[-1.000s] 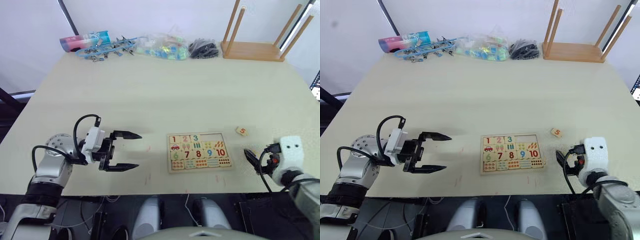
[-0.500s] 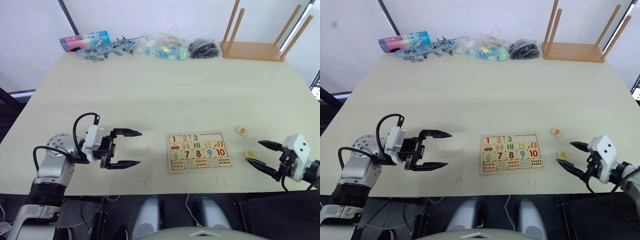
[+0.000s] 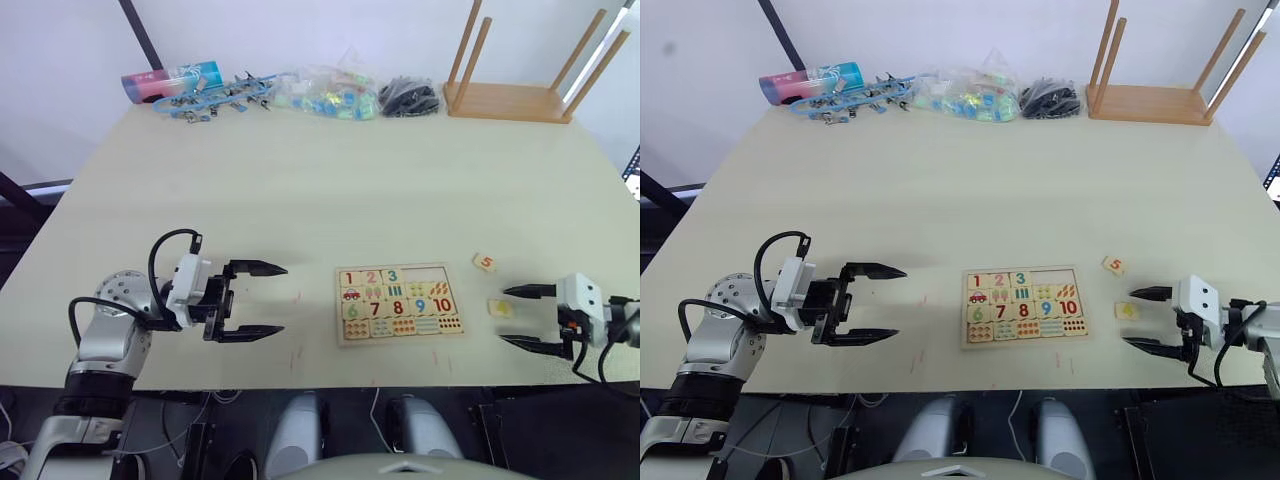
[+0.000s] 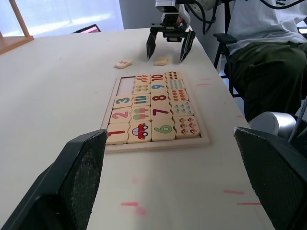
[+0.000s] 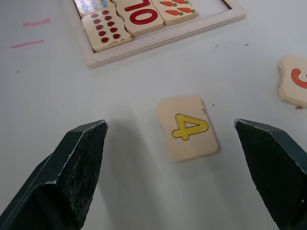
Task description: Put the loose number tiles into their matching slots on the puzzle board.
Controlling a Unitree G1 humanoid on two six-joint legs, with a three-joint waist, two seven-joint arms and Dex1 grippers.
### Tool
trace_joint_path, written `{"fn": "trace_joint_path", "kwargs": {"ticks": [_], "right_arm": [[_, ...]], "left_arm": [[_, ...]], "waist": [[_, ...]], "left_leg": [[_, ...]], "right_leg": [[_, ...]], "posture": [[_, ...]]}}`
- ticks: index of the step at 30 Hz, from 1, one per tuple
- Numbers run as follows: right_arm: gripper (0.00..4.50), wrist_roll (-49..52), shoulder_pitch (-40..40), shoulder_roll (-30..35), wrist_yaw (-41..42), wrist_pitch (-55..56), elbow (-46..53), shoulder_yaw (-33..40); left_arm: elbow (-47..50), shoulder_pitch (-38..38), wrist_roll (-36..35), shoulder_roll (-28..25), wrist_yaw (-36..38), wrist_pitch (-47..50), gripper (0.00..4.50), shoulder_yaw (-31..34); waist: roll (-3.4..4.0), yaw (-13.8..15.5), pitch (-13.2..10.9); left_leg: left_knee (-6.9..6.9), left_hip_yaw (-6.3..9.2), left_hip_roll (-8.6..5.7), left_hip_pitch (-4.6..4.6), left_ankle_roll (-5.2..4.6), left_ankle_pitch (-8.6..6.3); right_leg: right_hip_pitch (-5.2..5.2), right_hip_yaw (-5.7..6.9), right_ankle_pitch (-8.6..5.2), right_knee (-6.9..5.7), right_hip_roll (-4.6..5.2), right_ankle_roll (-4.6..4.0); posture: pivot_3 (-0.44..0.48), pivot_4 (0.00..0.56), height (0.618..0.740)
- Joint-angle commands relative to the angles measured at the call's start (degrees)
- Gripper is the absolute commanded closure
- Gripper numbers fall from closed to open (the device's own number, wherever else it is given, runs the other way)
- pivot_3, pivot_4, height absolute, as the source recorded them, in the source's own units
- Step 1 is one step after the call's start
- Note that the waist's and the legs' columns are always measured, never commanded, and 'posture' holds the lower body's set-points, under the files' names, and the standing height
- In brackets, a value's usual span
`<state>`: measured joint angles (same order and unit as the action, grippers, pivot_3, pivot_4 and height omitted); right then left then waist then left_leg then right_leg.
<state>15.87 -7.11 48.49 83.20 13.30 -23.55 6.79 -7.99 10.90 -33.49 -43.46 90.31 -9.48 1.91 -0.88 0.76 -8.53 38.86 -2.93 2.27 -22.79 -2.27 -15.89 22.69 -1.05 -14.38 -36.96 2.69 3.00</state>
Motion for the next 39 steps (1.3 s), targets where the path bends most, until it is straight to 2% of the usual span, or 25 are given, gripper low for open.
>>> {"fn": "trace_joint_path", "kwargs": {"ticks": [1, 7, 10, 11, 14, 16, 17, 25, 33, 39], "right_arm": [[0.08, -0.5, -1.6, 1.0, 1.3, 2.4, -2.2, -0.4], [0.08, -0.9, -3.3, 1.1, 2.9, 2.9, -4.8, -2.2], [0.86, -1.9, -3.4, 1.1, 2.5, 4.1, -5.8, -2.7], [1.49, -2.0, -3.4, 1.1, 2.3, 4.2, -5.8, -2.7], [2.48, -2.1, -3.0, 1.1, 1.8, 4.6, -5.9, -2.7], [3.48, -2.2, -2.7, 1.2, 1.5, 4.9, -5.7, -2.7], [3.63, -2.1, -2.5, 1.3, 1.4, 4.9, -5.5, -2.6], [3.62, 0.7, -1.3, 2.7, -0.2, 1.4, 1.2, -0.6], [3.62, 4.6, -2.3, 7.6, -6.8, -19.0, 24.8, -0.2], [3.62, 4.2, -6.6, 8.7, -10.7, -31.0, 34.3, -3.6]], "left_arm": [[1.1, 0.6, -0.1, 0.0, 0.8, -0.1, 0.00, 1.4], [0.6, 1.2, 0.3, 0.1, 1.2, -0.2, 0.00, 1.5], [0.6, 1.3, 0.3, 0.1, 1.3, -0.1, 0.00, 1.5], [0.7, 1.2, 0.3, 0.1, 1.3, -0.1, 0.00, 1.5], [0.9, 1.2, 0.2, 0.1, 1.4, 0.0, 0.00, 1.6], [1.0, 1.1, 0.1, 0.1, 1.4, 0.1, 0.00, 1.5], [1.1, 1.1, 0.1, 0.1, 1.4, 0.2, 0.00, 1.5], [0.6, 1.6, 0.2, 0.2, 1.5, 0.1, 0.00, 1.4], [0.2, 1.6, 0.4, 0.7, 1.4, 0.1, 0.00, 1.3], [0.2, 1.4, 0.6, 1.2, 0.1, 0.7, 0.00, 1.5]], "waist": [[0.00, 0.0, 0.0], [0.00, 0.0, 0.0], [0.00, -0.1, 0.0], [-0.01, -0.1, 0.0], [-0.01, -0.1, 0.0], [-0.04, -0.1, 0.0], [-0.06, -0.1, 0.0], [-0.04, 0.0, 0.0], [0.12, -0.1, 0.0], [0.16, 0.0, -0.1]], "left_leg": [[0.00, 0.00, 0.00, 0.00, 0.00, 0.00], [0.00, 0.00, 0.01, 0.01, 0.00, 0.00], [0.01, 0.00, 0.02, 0.02, 0.00, 0.00], [0.01, 0.00, 0.02, 0.04, 0.00, 0.00], [0.04, 0.00, 0.03, 0.08, 0.00, 0.00], [0.09, 0.00, 0.04, 0.09, 0.00, 0.00], [0.11, 0.00, 0.04, 0.11, 0.00, 0.00], [0.12, 0.00, 0.05, 0.09, 0.00, 0.00], [0.12, 0.04, 0.05, 0.06, 0.00, 0.00], [0.12, 0.04, 0.06, -0.01, 0.00, 0.00]], "right_leg": [[0.00, 0.00, 0.00, 0.00, 0.00, 0.00], [-0.01, 0.00, 0.00, -0.01, 0.01, 0.00], [-0.02, 0.00, 0.00, -0.02, 0.01, -0.01], [-0.04, 0.00, 0.00, -0.02, 0.01, -0.01], [-0.10, 0.00, 0.00, -0.02, 0.01, -0.01], [-0.12, 0.00, -0.01, -0.03, 0.02, -0.04], [-0.14, 0.00, -0.01, -0.04, 0.02, -0.05], [-0.13, 0.00, -0.01, -0.07, 0.06, -0.04], [-0.09, 0.08, 0.01, -0.12, 0.06, -0.01], [0.00, 0.08, -0.01, -0.12, 0.07, -0.03]], "posture": [[0.000, 0.150, 0.737], [0.000, 0.150, 0.737], [0.000, 0.150, 0.737], [0.000, 0.150, 0.737], [0.000, 0.150, 0.737], [0.000, 0.150, 0.737], [0.000, 0.150, 0.737], [0.000, 0.150, 0.737], [0.000, 0.150, 0.737], [0.000, 0.150, 0.737]]}}
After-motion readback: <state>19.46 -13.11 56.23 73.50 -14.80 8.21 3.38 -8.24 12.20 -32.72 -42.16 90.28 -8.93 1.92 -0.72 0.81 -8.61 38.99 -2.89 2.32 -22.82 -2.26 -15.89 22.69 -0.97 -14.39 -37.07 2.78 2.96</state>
